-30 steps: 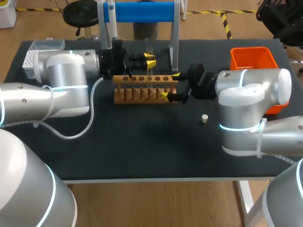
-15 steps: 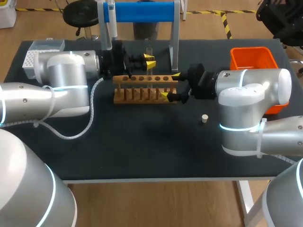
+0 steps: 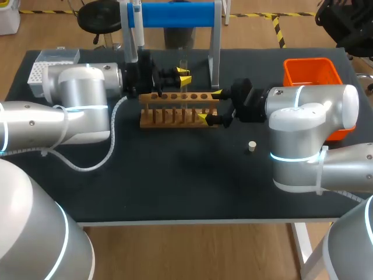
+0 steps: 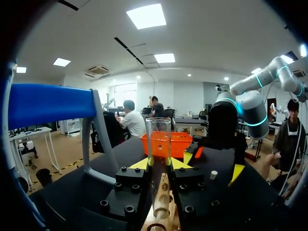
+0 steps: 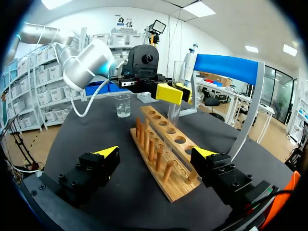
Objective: Invert the test tube, pick up the pipette, mount the tip to pipette, aspirate from beaker and dispense into the tube, eject the tip, return the pipette, and cap with the stopper.
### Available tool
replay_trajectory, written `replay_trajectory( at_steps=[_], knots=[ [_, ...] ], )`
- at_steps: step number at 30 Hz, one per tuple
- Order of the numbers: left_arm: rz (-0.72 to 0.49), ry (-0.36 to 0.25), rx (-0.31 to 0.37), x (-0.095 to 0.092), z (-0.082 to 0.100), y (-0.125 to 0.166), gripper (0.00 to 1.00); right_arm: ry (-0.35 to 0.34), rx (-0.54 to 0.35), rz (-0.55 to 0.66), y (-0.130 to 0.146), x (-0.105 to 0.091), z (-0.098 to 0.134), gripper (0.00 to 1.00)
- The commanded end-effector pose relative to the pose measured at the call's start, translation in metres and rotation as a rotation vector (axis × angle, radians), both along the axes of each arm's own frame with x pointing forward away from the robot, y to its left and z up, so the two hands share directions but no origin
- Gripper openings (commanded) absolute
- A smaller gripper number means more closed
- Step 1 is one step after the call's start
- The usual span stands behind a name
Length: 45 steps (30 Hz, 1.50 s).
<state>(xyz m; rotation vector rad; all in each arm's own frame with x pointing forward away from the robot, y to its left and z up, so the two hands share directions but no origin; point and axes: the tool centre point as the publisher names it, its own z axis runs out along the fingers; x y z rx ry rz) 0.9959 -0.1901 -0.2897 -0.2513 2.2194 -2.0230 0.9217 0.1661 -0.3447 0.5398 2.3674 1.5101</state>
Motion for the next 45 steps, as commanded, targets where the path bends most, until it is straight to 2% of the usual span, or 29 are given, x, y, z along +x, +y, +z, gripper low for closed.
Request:
replay_trajectory(
  at_steps=[1,2,3,5,6,8,10,18,24,30,38,45],
  knots=[
    [-0.006,0.004,0.001,0.003,-0.001,0.001,0.0,-0.001,0.0,0.0,0.001,0.0,-0.001,1.0],
    [-0.005,0.005,0.001,0.003,-0.002,0.001,0.0,-0.001,0.0,0.0,0.001,0.0,-0.001,1.0],
    [-0.004,0.006,0.0,0.003,-0.002,0.001,0.12,-0.001,0.0,0.0,0.001,0.0,-0.001,1.0],
    [-0.002,0.007,-0.001,0.003,-0.002,0.001,0.45,-0.001,0.0,0.0,0.001,0.0,-0.001,1.0],
    [-0.012,0.002,-0.006,0.003,-0.002,0.001,0.75,-0.001,0.0,0.0,0.001,0.0,-0.001,1.0],
    [-0.012,0.001,-0.003,0.002,-0.001,0.001,0.77,-0.001,0.0,0.0,0.001,0.0,-0.001,1.0],
    [-0.011,-0.002,-0.005,0.002,-0.001,0.002,1.0,-0.001,0.0,0.0,0.001,0.0,-0.001,1.0],
    [0.007,-0.004,-0.002,-0.004,0.006,0.004,1.0,-0.001,0.0,0.0,0.001,0.0,-0.001,1.0],
    [0.021,0.005,0.044,-0.012,0.016,0.011,1.0,-0.001,0.0,0.0,0.001,0.0,-0.001,1.0],
    [0.077,0.021,0.094,-0.028,0.033,0.039,1.0,-0.001,0.0,0.0,0.001,0.0,-0.001,1.0],
    [0.224,0.075,0.217,-0.057,0.056,0.105,1.0,-0.001,0.0,0.0,0.001,0.0,-0.001,1.0],
    [0.224,0.075,0.217,-0.057,0.056,0.105,1.0,-0.001,0.0,0.0,0.001,0.0,-0.001,1.0]
  ],
)
